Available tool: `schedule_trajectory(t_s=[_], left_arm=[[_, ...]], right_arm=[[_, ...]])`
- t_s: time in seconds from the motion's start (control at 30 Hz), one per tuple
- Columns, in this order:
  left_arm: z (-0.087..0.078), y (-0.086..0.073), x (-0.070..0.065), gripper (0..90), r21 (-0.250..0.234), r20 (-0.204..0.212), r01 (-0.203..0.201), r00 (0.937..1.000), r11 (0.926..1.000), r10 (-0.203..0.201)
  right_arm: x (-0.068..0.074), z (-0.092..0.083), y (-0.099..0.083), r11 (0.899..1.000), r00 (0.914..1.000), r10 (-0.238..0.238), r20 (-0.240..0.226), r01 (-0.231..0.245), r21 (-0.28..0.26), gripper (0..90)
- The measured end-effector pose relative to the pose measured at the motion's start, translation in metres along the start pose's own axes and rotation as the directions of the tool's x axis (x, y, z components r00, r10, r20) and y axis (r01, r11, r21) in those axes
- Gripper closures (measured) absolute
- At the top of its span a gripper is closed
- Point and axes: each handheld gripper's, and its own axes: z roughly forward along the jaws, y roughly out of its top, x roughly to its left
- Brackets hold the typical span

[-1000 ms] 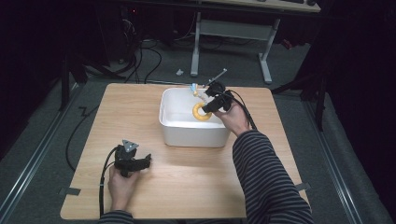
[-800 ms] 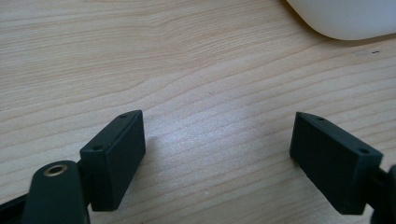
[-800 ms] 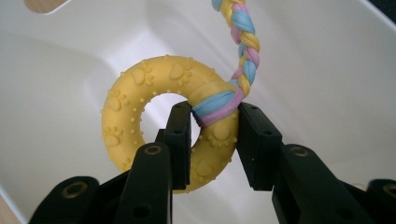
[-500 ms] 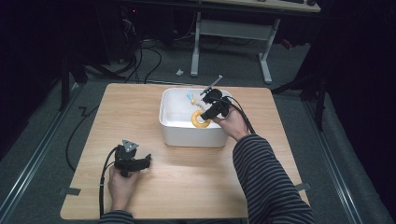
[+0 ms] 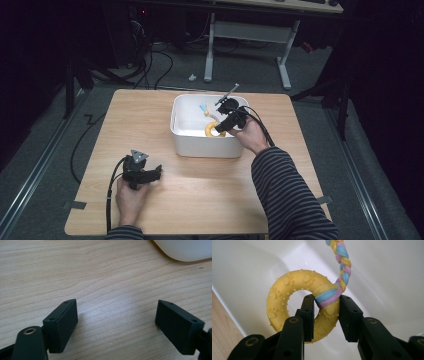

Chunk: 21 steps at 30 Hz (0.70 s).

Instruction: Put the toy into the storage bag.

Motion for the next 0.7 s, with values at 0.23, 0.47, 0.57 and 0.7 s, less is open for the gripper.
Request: schedule_trajectory(t_s=[0.23,0.47,0.57,0.7], left_arm=[[0.000,0.000,0.000,18.7,0.000,0.000,0.001,1.0000,1.0000,-0.001],[0.000,0.000,0.000,18.9,-0.001,0.002,0.002,1.0000,1.0000,-0.002],[0.000,0.000,0.000,19.3,-0.002,0.001,0.004,1.0000,1.0000,-0.004],[0.000,0.000,0.001,19.3,-0.002,0.002,0.002,1.0000,1.0000,-0.002]], right_arm=[[0.001,-0.002,-0.002,1.000,0.9998,0.006,-0.019,-0.006,0.013,67.3],[0.000,-0.001,-0.002,0.999,0.9991,0.030,-0.032,-0.029,0.021,65.0],[-0.001,-0.004,-0.002,0.999,0.9991,0.035,-0.025,-0.036,-0.006,55.3],[-0.001,-0.013,-0.006,0.998,0.9986,0.048,0.022,-0.047,-0.030,49.0]])
